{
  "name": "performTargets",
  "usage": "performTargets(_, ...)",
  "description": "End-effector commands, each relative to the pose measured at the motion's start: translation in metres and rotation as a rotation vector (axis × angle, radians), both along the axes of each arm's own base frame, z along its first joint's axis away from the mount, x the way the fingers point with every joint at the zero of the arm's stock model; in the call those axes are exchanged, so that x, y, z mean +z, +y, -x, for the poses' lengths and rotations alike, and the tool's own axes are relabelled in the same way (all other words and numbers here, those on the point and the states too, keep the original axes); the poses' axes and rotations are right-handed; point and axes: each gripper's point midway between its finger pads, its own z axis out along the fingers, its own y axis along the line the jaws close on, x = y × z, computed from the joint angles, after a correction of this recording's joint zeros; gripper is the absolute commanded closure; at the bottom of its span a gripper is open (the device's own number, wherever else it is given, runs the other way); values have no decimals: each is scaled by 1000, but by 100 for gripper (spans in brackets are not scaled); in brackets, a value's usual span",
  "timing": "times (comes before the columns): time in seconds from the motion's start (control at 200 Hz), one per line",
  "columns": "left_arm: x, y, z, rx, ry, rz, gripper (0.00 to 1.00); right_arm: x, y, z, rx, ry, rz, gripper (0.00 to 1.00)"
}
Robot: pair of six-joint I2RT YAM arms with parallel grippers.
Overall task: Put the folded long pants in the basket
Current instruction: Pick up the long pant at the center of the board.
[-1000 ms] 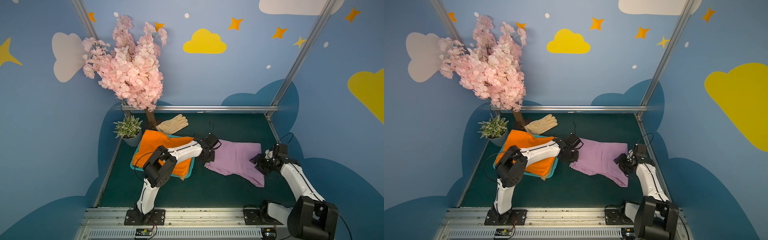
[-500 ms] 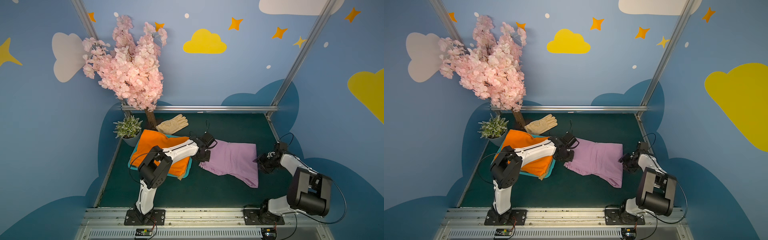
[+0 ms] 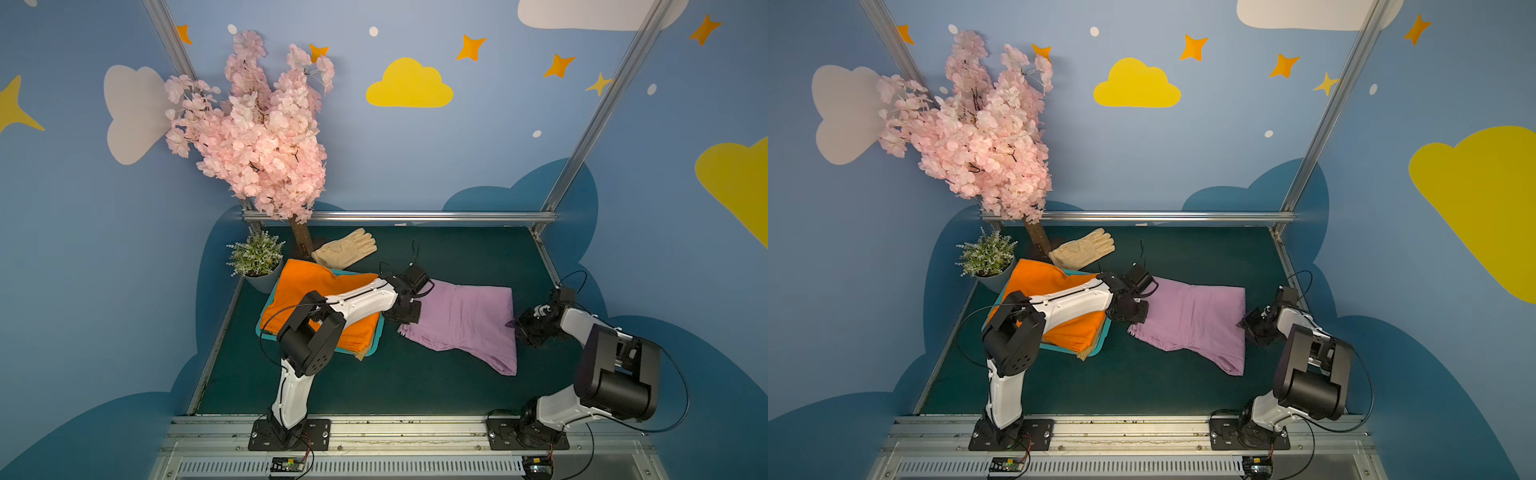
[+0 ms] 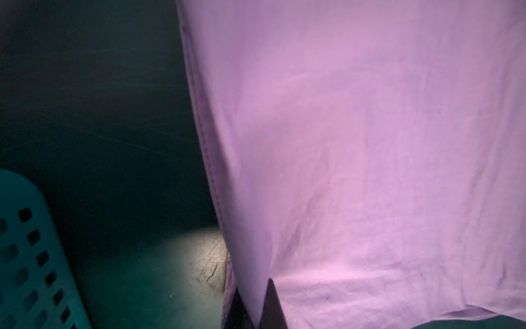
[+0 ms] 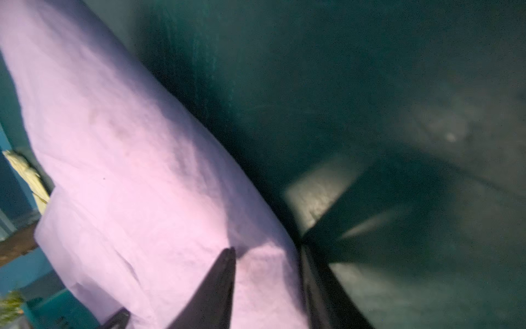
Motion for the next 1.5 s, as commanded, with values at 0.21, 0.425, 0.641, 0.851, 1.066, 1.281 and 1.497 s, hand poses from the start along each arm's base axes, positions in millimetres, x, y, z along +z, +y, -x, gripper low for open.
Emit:
performTargets(0.21,-5,7,-2,-12,33,-17,98,20,13,-1,65,-76,-2,100)
performTargets(0.425,23,-8,-5,-49,7,38,98,56,9,-1,54,-139,37,100)
performTargets(0.641,82,-32,5,-122,-49,126,98,103,9,6,42,-210,74,100)
performTargets(0.851,141,-32,18,-182,-140,107,98,143,26,13,48,-306,42,100)
performTargets(1.066,212,7,20,-156,-326,115,97,204,56,16,82,-441,-33,100)
performTargets(1.281,251,96,10,-51,-373,69,98,228,115,23,170,-474,-157,100)
performTargets(1.497,265,212,-5,142,-436,-36,98,238,203,18,309,-482,-204,100)
